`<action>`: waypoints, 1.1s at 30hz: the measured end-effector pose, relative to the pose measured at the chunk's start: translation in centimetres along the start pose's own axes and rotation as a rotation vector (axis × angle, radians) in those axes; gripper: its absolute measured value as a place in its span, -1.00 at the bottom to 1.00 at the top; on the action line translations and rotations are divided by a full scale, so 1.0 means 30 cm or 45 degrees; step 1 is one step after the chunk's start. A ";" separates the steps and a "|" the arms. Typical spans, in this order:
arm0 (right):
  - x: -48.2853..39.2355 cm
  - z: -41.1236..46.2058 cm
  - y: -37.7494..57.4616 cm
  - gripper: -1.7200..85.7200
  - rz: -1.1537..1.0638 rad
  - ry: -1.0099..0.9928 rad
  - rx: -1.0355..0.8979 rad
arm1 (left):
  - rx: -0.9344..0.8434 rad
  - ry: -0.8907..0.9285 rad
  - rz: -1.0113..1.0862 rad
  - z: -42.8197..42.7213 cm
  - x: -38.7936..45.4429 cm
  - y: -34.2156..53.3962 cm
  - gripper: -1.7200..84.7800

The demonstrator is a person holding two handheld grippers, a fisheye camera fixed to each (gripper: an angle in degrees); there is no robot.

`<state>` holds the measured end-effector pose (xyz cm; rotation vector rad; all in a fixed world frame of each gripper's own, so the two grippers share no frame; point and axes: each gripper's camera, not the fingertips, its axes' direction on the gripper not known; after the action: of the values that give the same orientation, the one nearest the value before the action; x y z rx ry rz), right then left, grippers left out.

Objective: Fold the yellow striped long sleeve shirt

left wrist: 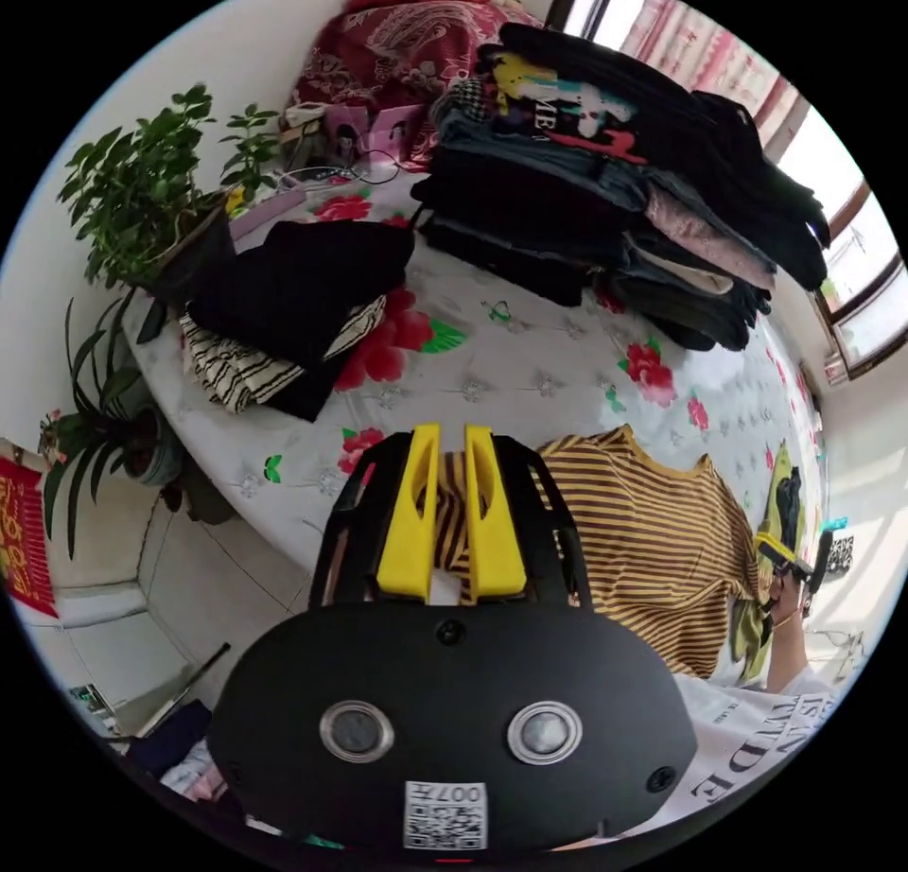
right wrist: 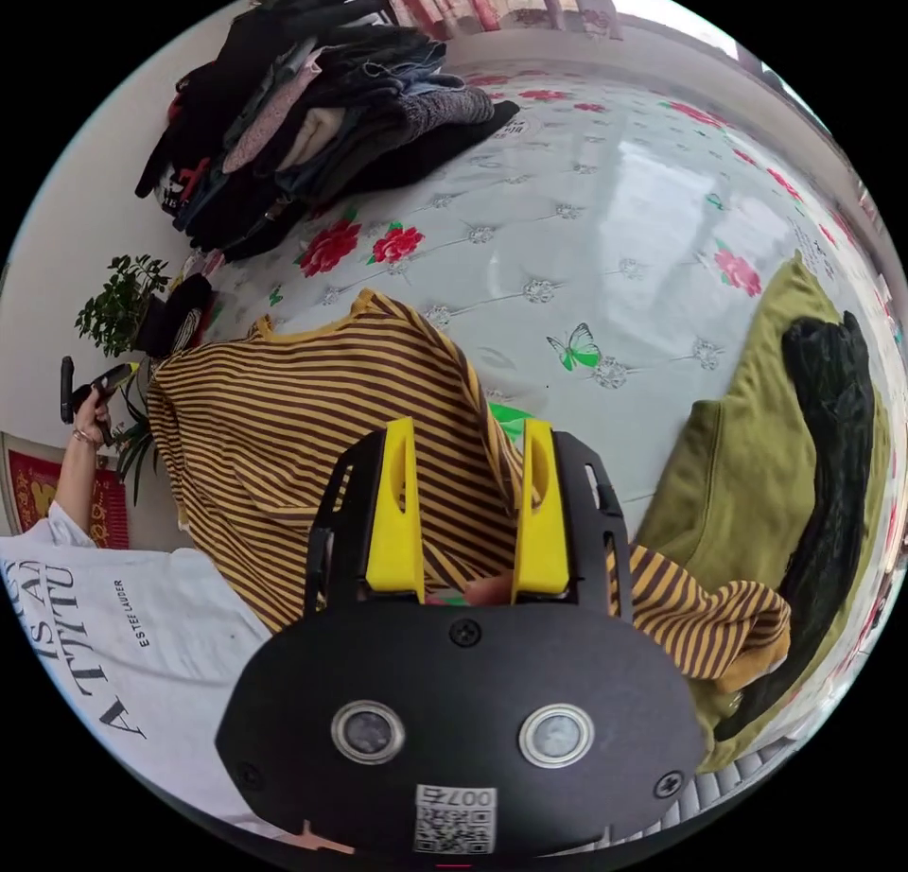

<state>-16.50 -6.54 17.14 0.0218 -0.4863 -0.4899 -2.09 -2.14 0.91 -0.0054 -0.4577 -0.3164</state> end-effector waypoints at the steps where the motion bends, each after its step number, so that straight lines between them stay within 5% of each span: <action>1: -0.013 0.019 -0.015 -0.69 -0.009 0.007 -0.009 | -0.016 -0.009 0.078 0.038 0.062 0.008 -0.79; 9: -0.028 0.196 -0.111 -0.75 -0.018 0.225 -0.163 | -0.432 -0.205 0.369 0.486 0.301 0.131 -0.73; 10: -0.047 0.202 -0.118 -0.80 -0.081 0.196 -0.167 | -0.286 -0.176 0.433 0.464 0.318 0.142 -0.80; 13: -0.053 0.173 -0.167 -0.90 -0.080 0.199 -0.169 | -0.303 -0.220 0.505 0.509 0.350 0.107 -0.95; 19: -0.024 -0.186 -0.356 -0.92 0.006 0.374 0.243 | -0.097 0.056 0.377 0.432 0.358 -0.173 -0.97; 24: -0.031 -0.262 -0.436 -0.85 0.160 0.517 0.276 | 0.101 0.140 0.314 0.362 0.460 -0.304 -0.92; 33: -0.070 -0.144 0.323 -0.78 0.001 0.032 0.122 | 0.069 0.087 0.343 0.278 0.316 0.238 -0.80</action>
<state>-11.85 2.59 13.69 0.1195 -0.4847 -0.4649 4.49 2.47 13.00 -0.0034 -0.3917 -0.0390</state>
